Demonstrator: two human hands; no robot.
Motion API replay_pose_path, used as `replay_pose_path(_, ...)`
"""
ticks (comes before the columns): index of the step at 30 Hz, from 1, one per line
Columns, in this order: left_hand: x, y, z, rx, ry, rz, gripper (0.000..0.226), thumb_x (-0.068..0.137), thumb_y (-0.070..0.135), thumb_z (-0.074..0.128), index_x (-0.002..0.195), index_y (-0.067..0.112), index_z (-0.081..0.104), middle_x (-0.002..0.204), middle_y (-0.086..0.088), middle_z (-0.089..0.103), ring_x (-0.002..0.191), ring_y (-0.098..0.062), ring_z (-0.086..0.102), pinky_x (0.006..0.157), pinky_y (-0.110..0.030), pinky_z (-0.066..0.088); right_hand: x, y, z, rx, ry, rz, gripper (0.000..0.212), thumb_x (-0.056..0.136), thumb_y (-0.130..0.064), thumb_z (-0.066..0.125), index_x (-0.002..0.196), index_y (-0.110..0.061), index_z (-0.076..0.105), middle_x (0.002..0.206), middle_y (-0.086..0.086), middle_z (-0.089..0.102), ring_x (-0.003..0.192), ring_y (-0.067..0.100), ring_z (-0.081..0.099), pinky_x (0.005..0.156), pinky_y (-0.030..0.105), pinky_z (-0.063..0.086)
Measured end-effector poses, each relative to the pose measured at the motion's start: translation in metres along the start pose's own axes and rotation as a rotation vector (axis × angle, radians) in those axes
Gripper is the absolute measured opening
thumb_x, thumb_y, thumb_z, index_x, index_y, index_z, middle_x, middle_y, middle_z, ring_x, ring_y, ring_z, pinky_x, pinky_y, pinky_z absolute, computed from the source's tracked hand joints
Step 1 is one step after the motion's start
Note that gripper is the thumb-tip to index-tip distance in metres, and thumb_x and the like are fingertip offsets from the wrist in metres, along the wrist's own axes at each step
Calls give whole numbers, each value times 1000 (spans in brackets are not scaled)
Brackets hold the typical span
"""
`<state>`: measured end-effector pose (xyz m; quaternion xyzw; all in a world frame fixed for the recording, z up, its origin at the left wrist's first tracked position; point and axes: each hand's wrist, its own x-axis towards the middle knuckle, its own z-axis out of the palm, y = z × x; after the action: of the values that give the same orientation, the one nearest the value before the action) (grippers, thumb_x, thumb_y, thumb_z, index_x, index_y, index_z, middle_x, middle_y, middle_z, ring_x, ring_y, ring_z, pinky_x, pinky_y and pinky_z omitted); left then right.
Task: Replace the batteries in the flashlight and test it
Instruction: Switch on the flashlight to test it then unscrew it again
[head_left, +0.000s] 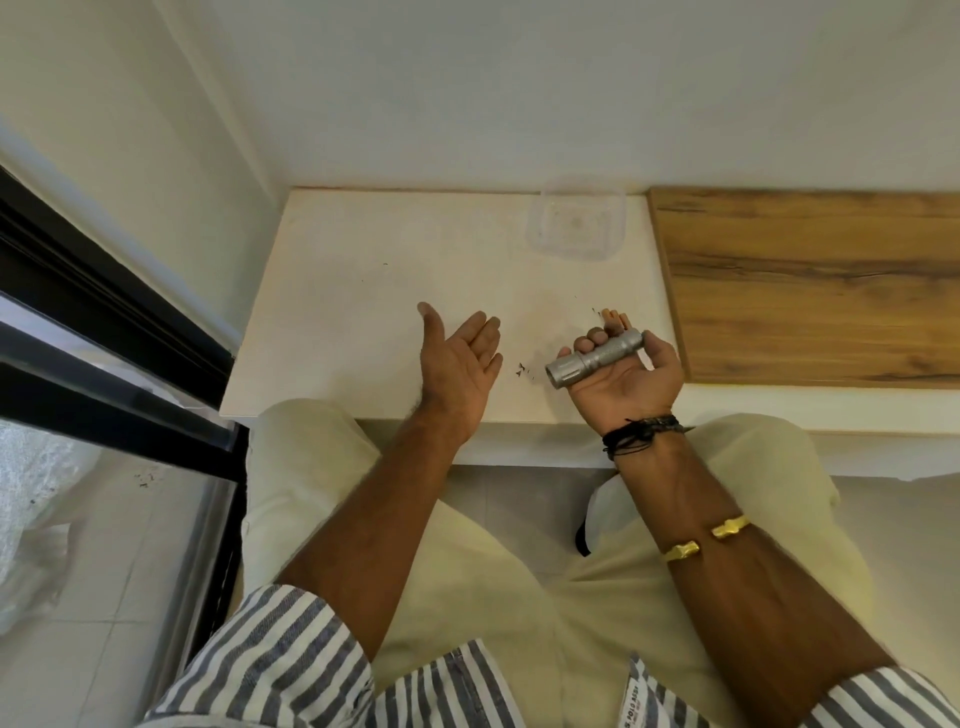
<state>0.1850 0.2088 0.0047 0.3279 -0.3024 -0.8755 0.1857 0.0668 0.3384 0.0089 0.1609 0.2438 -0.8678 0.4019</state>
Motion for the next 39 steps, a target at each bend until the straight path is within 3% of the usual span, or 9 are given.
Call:
replay_pose_path(6,-2,1,0,-81,-112,-19,107,82,86,18,153,7,26,160,-14,29,149,-28,24,123,-43,16,-6,-5,5,153,-79,-14,21,69,-24,48,80,-9,57,75,5,47,66,24,47,75,32,39)
replay_pose_path(11,-3,2,-2,-74,-125,-21,108,81,88,17,153,7,26,160,-14,29,149,-29,25,123,-43,16,-6,-9,9,158,-89,-44,16,68,-20,42,68,-9,53,69,6,44,61,24,46,69,33,49)
replay_pose_path(23,-5,5,1,-64,-151,-26,110,80,89,18,154,8,24,161,-12,27,151,-26,20,124,-43,10,-8,-9,8,148,-155,-19,17,70,-27,46,76,-11,51,77,3,44,68,23,46,86,38,39)
replay_pose_path(29,-5,4,0,-46,-141,-9,107,83,85,14,154,5,25,160,-15,29,149,-28,26,122,-42,18,-6,-9,8,153,-123,-37,14,70,-22,42,72,-11,51,74,4,43,64,23,46,79,36,44)
replay_pose_path(39,-5,4,2,-55,-130,-22,104,84,84,16,154,6,25,160,-14,29,148,-29,27,123,-42,19,-7,-8,8,145,-161,-32,15,68,-23,42,72,-11,50,75,3,41,65,23,45,76,36,45)
